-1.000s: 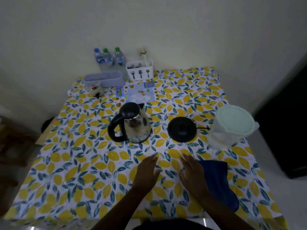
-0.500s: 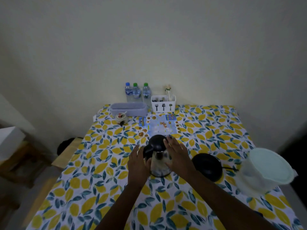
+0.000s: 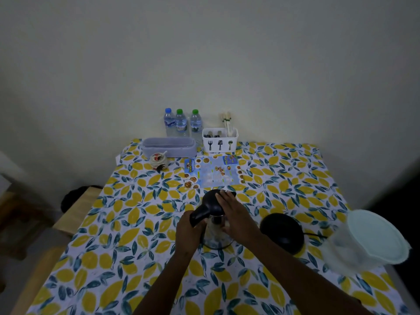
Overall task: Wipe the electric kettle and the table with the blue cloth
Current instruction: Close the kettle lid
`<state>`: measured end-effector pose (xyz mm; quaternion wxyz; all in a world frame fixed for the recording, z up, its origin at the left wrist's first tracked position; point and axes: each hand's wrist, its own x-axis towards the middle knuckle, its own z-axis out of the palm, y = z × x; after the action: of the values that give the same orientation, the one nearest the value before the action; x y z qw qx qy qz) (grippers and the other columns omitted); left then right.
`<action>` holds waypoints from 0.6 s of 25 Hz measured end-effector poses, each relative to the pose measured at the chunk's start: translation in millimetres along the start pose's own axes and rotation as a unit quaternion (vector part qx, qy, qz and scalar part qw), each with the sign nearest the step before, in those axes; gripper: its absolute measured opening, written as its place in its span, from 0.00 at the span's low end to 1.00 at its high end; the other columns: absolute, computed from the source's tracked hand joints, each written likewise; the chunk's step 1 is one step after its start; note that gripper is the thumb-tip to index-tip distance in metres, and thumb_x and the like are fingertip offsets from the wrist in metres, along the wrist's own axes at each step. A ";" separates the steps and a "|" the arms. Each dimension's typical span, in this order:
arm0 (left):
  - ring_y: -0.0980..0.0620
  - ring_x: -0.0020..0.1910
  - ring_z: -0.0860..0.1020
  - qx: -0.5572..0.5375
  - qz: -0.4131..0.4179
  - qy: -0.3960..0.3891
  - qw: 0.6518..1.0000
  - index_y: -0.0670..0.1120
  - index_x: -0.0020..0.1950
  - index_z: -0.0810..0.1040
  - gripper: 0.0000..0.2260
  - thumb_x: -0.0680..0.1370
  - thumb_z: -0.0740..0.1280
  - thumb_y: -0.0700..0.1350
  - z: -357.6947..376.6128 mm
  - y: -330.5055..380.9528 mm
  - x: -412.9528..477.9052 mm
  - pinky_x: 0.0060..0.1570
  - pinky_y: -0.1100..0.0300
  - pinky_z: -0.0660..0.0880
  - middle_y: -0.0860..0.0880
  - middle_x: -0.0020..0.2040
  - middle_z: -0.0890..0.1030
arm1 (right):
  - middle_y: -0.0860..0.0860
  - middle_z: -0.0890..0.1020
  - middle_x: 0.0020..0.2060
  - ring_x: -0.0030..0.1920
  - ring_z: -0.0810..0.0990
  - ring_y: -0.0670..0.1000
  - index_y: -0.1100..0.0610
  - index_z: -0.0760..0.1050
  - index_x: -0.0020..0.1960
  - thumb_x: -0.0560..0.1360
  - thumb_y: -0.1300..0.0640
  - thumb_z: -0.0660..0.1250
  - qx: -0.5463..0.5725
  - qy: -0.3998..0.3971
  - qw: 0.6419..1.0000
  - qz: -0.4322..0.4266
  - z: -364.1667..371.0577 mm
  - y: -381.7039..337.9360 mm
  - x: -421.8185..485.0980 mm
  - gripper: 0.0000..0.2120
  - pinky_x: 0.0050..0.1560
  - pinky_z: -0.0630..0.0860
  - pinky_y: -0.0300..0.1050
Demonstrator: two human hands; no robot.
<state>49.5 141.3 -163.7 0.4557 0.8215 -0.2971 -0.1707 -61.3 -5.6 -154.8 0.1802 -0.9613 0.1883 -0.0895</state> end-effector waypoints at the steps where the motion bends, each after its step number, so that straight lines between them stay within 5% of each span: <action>1: 0.42 0.46 0.76 -0.008 -0.003 0.004 1.000 0.41 0.55 0.75 0.08 0.78 0.68 0.41 0.4 2.1 0.9 0.44 0.57 0.68 0.40 0.48 0.78 | 0.50 0.48 0.78 0.77 0.41 0.51 0.53 0.46 0.78 0.70 0.56 0.73 0.003 0.002 1.000 0.000 0.7 0.2 -0.1 0.46 0.73 0.58 0.57; 3: 0.44 0.39 0.74 -0.026 0.002 0.010 1.000 0.45 0.48 0.74 0.04 0.78 0.69 0.42 -0.2 8.4 -0.7 0.40 0.57 0.66 0.42 0.41 0.76 | 0.47 0.46 0.77 0.76 0.39 0.50 0.53 0.47 0.78 0.71 0.57 0.73 0.020 0.006 1.000 0.002 1.5 0.7 -1.8 0.45 0.74 0.58 0.58; 7: 0.43 0.32 0.72 -0.058 0.042 0.011 0.997 0.47 0.41 0.71 0.12 0.75 0.71 0.51 4.9 24.5 -5.4 0.35 0.50 0.68 0.38 0.34 0.74 | 0.43 0.45 0.75 0.76 0.39 0.48 0.52 0.47 0.77 0.73 0.58 0.71 0.090 0.037 0.995 0.033 -3.2 5.3 -16.4 0.42 0.74 0.60 0.57; 10: 0.47 0.29 0.70 -0.065 0.071 -0.020 0.995 0.50 0.39 0.70 0.14 0.72 0.69 0.58 13.3 41.9 -2.9 0.33 0.62 0.69 0.37 0.34 0.74 | 0.43 0.47 0.76 0.76 0.39 0.46 0.49 0.47 0.77 0.74 0.55 0.70 0.102 0.084 0.989 0.061 -16.2 15.8 -35.6 0.41 0.74 0.58 0.54; 15: 0.46 0.46 0.78 -0.064 0.058 -0.124 0.989 0.47 0.51 0.75 0.08 0.76 0.71 0.47 49.7 74.9 15.2 0.45 0.53 0.74 0.44 0.47 0.79 | 0.44 0.52 0.77 0.77 0.41 0.49 0.43 0.47 0.77 0.73 0.55 0.72 0.070 0.139 0.977 0.146 -49.0 45.0 -68.9 0.43 0.74 0.51 0.62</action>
<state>8.9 68.8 -126.3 0.4755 0.7448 -0.3868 -0.2636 -150.8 -32.6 -134.0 0.2304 -0.8864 0.3434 -0.2079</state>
